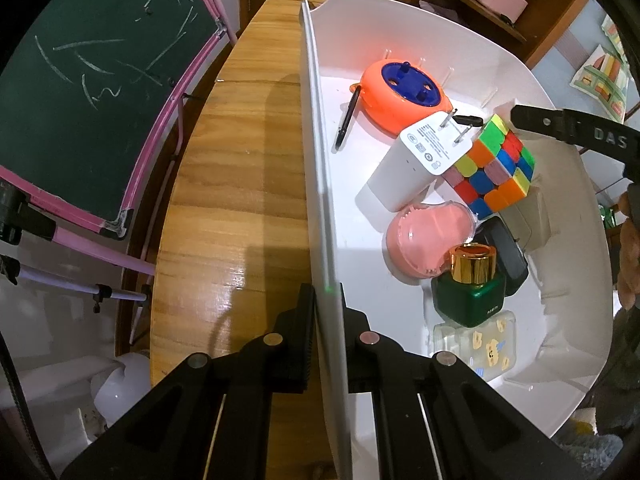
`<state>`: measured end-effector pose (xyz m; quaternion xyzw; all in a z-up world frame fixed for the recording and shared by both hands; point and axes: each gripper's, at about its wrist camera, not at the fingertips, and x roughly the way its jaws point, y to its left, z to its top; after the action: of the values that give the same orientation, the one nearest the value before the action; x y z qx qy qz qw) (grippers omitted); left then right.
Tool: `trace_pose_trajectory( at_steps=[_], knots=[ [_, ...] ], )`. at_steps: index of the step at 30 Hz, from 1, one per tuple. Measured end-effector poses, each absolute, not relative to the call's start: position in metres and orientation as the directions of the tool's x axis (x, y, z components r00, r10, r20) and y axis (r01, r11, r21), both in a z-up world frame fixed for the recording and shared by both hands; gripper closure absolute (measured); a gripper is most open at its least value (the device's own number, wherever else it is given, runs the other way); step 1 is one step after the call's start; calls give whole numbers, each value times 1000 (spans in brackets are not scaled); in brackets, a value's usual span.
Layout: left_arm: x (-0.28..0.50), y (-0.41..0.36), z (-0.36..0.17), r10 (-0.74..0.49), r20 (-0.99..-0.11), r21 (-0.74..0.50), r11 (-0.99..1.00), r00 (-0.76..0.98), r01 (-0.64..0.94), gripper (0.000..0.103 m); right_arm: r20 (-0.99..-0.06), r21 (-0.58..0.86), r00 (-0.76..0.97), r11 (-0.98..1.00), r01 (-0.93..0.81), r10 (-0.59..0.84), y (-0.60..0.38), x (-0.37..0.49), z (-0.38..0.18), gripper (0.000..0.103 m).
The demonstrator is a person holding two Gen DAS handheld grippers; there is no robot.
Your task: Organize rigid objects
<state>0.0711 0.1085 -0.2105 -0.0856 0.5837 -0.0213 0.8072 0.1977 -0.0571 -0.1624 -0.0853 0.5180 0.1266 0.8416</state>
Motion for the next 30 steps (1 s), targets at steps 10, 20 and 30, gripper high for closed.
trace_pose_trajectory(
  at_steps=[10,20,30],
  knots=[
    [73,111,-209,-137,-936,-173,982,323,-83,96,-865,10,470,942,-335,177,-54,177,-136,38],
    [64,110,-201,-138,-929,-178,980,342,-89,96,-854,24,481,938,-346,199,-63,147,-116,38],
    [42,112,-183,-147,-913,-201,974,380,-104,94,-840,52,494,940,-337,223,-88,110,-98,38]
  ],
)
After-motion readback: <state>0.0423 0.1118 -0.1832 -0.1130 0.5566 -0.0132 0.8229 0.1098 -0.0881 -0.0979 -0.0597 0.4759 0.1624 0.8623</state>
